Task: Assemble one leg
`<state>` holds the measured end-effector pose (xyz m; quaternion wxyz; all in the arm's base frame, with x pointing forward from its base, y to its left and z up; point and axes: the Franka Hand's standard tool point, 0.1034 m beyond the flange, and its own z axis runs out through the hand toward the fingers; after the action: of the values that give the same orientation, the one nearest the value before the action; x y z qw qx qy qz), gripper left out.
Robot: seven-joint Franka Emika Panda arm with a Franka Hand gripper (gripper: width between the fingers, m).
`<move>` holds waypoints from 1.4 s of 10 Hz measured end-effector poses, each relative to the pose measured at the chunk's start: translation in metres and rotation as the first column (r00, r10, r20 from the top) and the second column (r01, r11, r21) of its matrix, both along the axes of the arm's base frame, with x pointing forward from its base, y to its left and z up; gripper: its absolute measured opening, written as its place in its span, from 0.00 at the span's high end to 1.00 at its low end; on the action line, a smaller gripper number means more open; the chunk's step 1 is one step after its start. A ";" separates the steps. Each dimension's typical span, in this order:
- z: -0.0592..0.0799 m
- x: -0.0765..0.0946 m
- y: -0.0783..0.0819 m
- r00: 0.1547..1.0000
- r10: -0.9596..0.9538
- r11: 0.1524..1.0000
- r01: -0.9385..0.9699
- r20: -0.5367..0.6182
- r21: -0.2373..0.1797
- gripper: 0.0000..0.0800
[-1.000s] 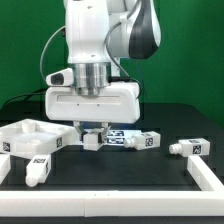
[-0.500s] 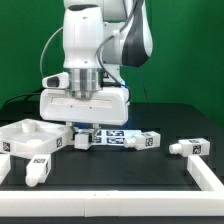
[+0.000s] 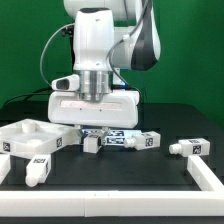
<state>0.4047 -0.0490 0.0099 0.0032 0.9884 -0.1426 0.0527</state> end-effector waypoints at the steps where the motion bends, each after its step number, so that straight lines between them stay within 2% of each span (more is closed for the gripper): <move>1: 0.000 0.000 0.000 1.000 0.000 1.000 0.000 -0.001 0.000 0.64; 3: 0.001 0.001 0.000 1.000 0.002 1.000 -0.002 0.001 0.000 0.25; 4: 0.013 0.000 0.000 0.999 0.032 0.999 -0.031 -0.025 0.022 0.25; 5: 0.043 0.006 -0.010 0.997 0.067 0.997 -0.066 -0.027 0.049 0.21; 6: 0.065 0.012 -0.023 0.997 0.083 0.995 -0.082 -0.010 0.058 0.19; 7: 0.070 0.014 -0.032 0.995 0.097 0.994 -0.097 0.003 0.050 0.19; 10: 0.066 0.012 -0.028 0.994 0.107 0.993 -0.106 -0.006 0.052 0.19; 11: 0.064 0.011 -0.036 0.973 0.232 0.972 -0.232 -0.003 0.034 0.19; 12: 0.059 0.007 -0.060 0.939 0.345 0.938 -0.345 -0.009 0.023 0.19; 13: 0.061 0.009 -0.081 0.910 0.413 0.910 -0.412 -0.014 0.039 0.19; 14: 0.068 0.017 -0.098 0.838 0.546 0.838 -0.545 -0.011 0.026 0.19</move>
Offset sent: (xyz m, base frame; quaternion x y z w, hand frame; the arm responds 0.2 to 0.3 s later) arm -0.0121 -0.0005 0.0466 0.0228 -0.0368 -0.0206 0.9988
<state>0.4213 -0.1475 0.0783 -0.0214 0.9885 0.1440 0.0408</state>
